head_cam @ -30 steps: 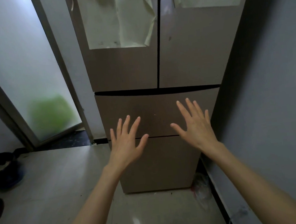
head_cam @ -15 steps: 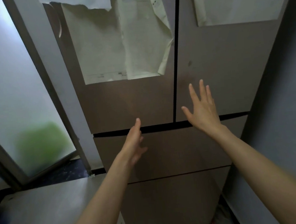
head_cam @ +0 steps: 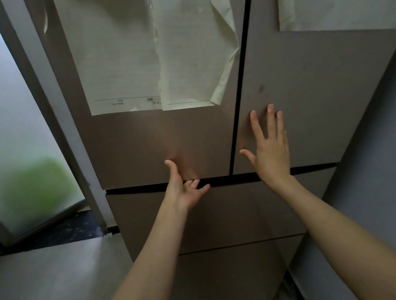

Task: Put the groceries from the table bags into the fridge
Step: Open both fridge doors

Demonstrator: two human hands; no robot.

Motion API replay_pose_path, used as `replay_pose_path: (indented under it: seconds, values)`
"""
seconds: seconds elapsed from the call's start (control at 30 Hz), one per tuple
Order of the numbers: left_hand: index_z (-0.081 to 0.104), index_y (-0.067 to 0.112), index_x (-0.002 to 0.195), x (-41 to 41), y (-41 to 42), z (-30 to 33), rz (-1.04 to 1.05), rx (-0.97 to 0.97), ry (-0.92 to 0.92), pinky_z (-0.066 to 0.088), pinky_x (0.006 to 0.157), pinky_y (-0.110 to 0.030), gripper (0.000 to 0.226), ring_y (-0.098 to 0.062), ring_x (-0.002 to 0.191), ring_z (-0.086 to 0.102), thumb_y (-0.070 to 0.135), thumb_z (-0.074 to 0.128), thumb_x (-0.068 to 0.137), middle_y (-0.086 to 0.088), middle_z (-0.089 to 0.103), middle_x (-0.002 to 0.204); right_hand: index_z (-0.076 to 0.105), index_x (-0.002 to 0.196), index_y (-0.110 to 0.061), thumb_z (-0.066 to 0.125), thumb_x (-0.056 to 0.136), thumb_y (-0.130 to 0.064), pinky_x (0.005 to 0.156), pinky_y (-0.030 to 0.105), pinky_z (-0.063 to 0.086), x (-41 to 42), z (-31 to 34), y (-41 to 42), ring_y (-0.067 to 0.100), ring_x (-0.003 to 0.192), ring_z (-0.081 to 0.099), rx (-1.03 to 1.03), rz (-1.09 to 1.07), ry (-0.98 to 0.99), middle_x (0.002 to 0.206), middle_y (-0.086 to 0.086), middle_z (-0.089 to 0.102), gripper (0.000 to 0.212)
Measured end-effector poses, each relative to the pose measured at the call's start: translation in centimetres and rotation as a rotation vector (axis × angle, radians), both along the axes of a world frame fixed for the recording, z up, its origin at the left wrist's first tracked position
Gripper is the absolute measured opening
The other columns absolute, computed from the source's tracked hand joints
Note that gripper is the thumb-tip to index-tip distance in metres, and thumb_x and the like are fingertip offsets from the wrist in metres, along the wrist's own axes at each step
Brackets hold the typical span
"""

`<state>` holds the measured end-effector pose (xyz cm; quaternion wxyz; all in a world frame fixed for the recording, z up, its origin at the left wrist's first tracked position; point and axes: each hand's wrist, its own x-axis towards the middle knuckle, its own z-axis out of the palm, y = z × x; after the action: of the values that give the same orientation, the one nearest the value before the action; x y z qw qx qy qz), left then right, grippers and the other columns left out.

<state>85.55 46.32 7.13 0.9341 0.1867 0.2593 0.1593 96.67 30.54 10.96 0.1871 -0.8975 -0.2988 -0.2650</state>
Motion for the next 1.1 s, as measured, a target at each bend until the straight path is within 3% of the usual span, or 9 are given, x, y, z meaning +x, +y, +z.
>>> replay_pose_path:
  seconds: [0.13, 0.27, 0.6, 0.8, 1.1]
  values:
    - [0.030, 0.017, 0.144, 0.2, -0.3, -0.6, -0.015, 0.129, 0.049, 0.026, 0.111, -0.045, 0.081, -0.020, 0.136, 0.035, 0.069, 0.039, 0.082, -0.008, 0.035, 0.149, -0.009, 0.144, -0.029, 0.067, 0.082, -0.035, 0.114, 0.052, 0.020, 0.1, -0.3, 0.2, 0.033, 0.144, -0.008, 0.000, -0.002, -0.005, 0.156, 0.009, -0.012, 0.098]
    - [0.033, 0.017, 0.143, 0.6, -0.4, -0.9, 0.012, 0.193, 0.094, 0.027, 0.111, -0.040, 0.078, -0.020, 0.134, 0.039, 0.069, 0.034, 0.084, -0.008, 0.044, 0.143, -0.011, 0.143, -0.031, 0.065, 0.084, -0.032, 0.115, 0.051, 0.011, 0.4, -0.4, 0.3, 0.027, 0.141, -0.019, 0.023, 0.029, 0.028, 0.150, 0.002, -0.025, 0.097]
    - [0.026, 0.007, 0.144, 0.6, -0.4, -1.5, 0.099, 0.163, 0.114, 0.037, 0.106, -0.036, 0.086, -0.029, 0.131, 0.042, 0.064, 0.044, 0.083, -0.019, 0.036, 0.147, -0.004, 0.145, -0.032, 0.062, 0.087, -0.013, 0.114, 0.050, 0.006, 0.9, -0.3, 0.0, 0.022, 0.138, -0.023, 0.088, 0.105, 0.046, 0.150, -0.001, -0.025, 0.089]
    - [0.026, 0.004, 0.144, 0.8, -0.2, -1.9, 0.113, 0.157, 0.124, 0.040, 0.101, -0.034, 0.086, -0.030, 0.130, 0.043, 0.062, 0.045, 0.084, -0.021, 0.036, 0.146, 0.006, 0.148, -0.030, 0.060, 0.087, -0.009, 0.110, 0.057, 0.027, 1.4, -0.4, -0.6, 0.027, 0.143, -0.015, 0.078, 0.143, 0.031, 0.154, 0.000, -0.019, 0.084]
    - [0.030, 0.007, 0.142, 1.0, -0.2, -2.3, 0.142, 0.144, 0.130, 0.044, 0.091, -0.031, 0.085, -0.030, 0.127, 0.046, 0.063, 0.048, 0.082, -0.021, 0.041, 0.143, 0.002, 0.147, -0.033, 0.053, 0.092, -0.016, 0.107, 0.059, 0.030, 1.4, -0.5, -0.5, 0.026, 0.143, -0.016, 0.108, 0.143, 0.035, 0.153, -0.002, -0.019, 0.077]
